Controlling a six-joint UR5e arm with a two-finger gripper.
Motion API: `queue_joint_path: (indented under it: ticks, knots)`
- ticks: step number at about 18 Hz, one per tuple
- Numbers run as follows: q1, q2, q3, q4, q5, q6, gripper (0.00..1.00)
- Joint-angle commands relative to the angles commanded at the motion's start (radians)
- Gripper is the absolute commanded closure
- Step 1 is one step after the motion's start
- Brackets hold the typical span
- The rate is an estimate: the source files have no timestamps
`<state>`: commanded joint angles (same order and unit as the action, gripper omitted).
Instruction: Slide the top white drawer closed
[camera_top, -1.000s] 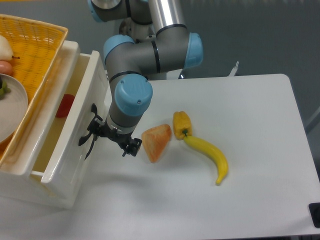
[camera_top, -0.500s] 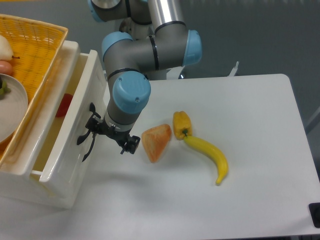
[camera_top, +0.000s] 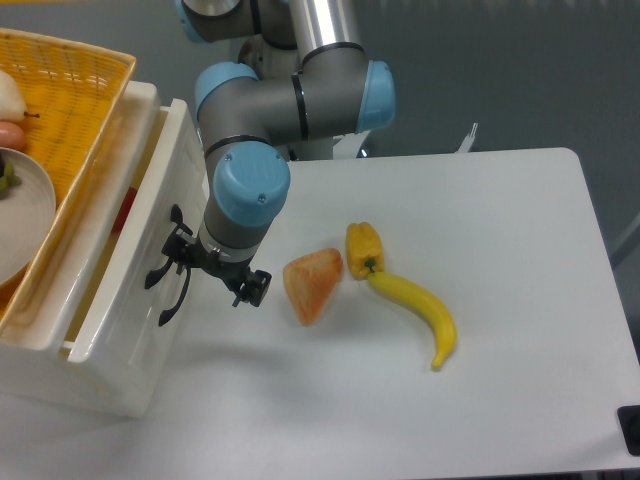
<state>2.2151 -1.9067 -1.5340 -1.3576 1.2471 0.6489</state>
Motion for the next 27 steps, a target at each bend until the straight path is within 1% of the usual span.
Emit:
queue_joint_path:
  ticks: [18,23,27]
  knots:
    - [-0.017,0.002,0.000,0.000,0.002,0.000,0.00]
    - [0.000,0.002,0.005,0.000,0.002,0.005,0.00]
    - [0.032,0.005,0.009,0.002,0.002,0.012,0.00]
